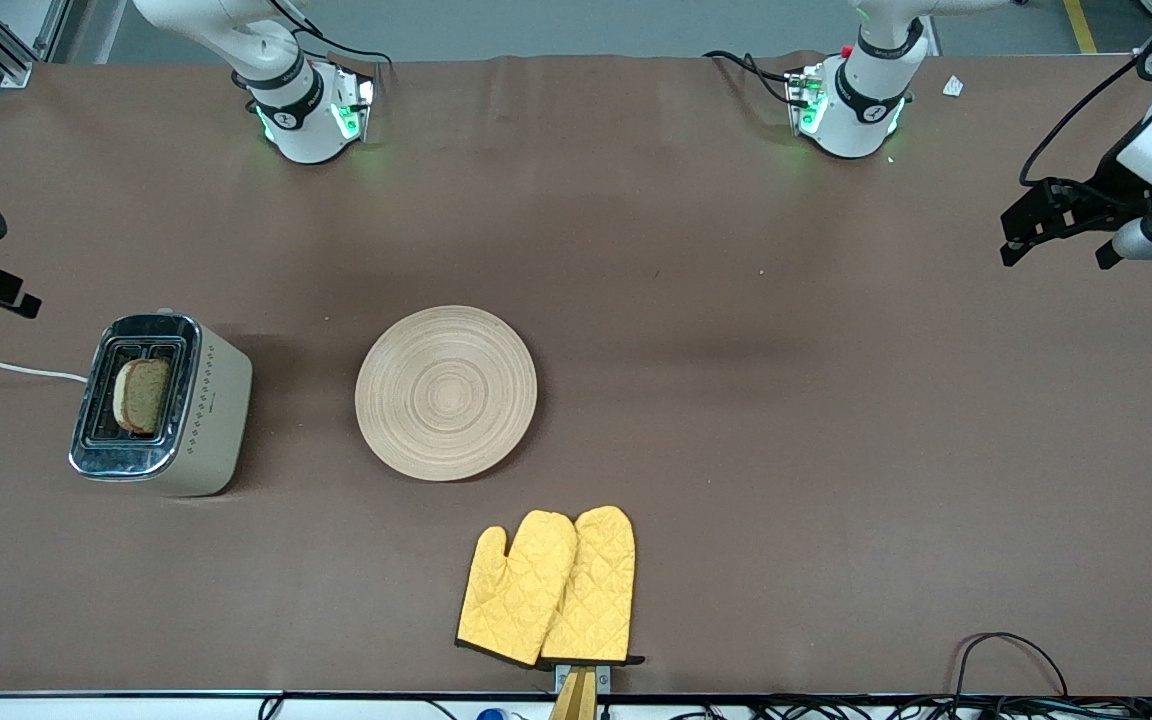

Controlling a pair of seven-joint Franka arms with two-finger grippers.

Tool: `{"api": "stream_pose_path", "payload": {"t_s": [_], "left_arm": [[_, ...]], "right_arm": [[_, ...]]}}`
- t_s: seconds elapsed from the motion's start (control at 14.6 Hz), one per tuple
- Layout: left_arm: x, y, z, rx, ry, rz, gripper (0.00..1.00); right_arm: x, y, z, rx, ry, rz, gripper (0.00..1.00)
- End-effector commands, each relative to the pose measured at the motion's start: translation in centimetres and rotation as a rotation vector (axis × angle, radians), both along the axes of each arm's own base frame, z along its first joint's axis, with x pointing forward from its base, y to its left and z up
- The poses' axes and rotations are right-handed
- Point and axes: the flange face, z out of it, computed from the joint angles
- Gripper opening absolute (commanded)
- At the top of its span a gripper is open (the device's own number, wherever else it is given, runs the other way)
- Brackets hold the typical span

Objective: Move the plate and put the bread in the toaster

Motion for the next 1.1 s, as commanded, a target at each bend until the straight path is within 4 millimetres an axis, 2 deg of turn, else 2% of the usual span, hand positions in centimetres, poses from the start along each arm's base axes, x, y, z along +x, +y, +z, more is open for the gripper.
{"api": "stream_pose_path", "payload": {"t_s": [0.0, 0.48, 0.69, 0.75, 1.03], "left_arm": [[0.3, 0.2, 0.3, -0.014, -0.004, -0.006, 1.0], [0.3, 0.2, 0.3, -0.025, -0.003, -0.005, 1.0], [0.5, 0.3, 0.0, -0.024, 0.001, -0.003, 1.0], [0.5, 0.3, 0.0, -0.024, 0.001, -0.003, 1.0], [0.5, 0.3, 0.0, -0.022, 0.001, -0.003, 1.0]], "right_arm": [[-0.5, 1.5, 0.0, 0.017, -0.001, 0.025, 1.0], [-0.4, 1.8, -0.1, 0.017, 0.003, 0.028, 1.0], [-0.3, 1.3, -0.4, 0.041, 0.003, 0.036, 1.0], [-0.2, 2.4, -0.4, 0.04, 0.001, 0.065, 1.0], [0.0, 4.7, 0.1, -0.07, 0.0, 0.118, 1.0]]}}
